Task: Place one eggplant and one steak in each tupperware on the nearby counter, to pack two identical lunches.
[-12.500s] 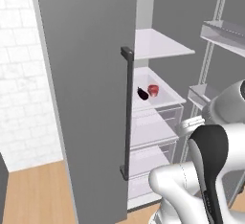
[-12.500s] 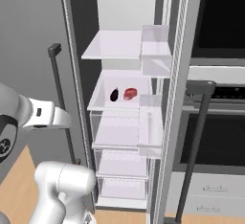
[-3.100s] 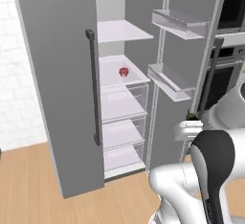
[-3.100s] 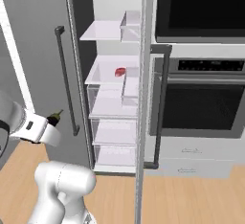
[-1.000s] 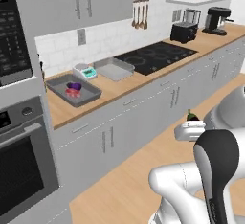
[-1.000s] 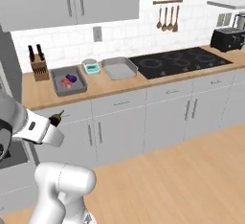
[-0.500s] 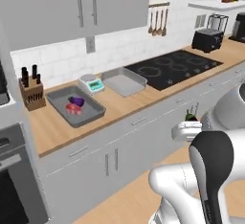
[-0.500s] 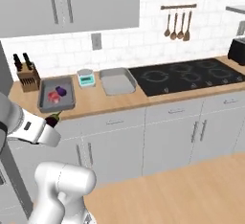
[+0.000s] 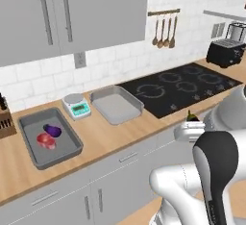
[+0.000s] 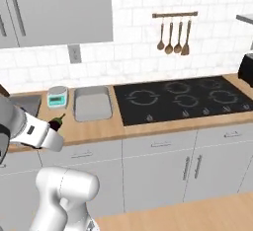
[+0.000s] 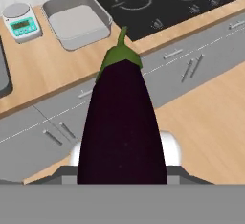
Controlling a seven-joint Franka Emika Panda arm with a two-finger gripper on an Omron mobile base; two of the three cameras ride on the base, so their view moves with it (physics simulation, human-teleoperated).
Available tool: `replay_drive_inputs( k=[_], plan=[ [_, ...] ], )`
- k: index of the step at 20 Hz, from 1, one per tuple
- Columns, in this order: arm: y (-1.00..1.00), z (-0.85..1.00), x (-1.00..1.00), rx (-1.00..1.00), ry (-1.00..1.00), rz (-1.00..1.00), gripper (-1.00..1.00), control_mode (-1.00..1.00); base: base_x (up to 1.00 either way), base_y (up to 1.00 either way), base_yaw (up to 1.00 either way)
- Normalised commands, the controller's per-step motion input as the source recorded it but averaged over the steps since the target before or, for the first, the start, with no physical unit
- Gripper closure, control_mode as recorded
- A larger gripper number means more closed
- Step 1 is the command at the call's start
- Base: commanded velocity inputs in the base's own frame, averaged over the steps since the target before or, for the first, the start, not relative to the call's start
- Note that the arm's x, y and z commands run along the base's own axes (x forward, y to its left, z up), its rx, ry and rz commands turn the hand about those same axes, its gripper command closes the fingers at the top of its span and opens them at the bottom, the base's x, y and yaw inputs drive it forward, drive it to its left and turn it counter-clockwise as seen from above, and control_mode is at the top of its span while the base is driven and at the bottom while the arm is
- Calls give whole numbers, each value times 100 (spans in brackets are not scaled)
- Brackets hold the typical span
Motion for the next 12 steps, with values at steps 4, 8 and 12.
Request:
replay_drive_inputs(
  k=[4, 8, 12],
  plan=[
    [0, 0, 0, 0, 0, 0, 100, 100, 100, 0, 26],
    [0, 0, 0, 0, 0, 0, 100, 100, 98, 0, 33],
    [0, 0, 0, 0, 0, 0, 100, 100, 79, -9, 35]
  ],
)
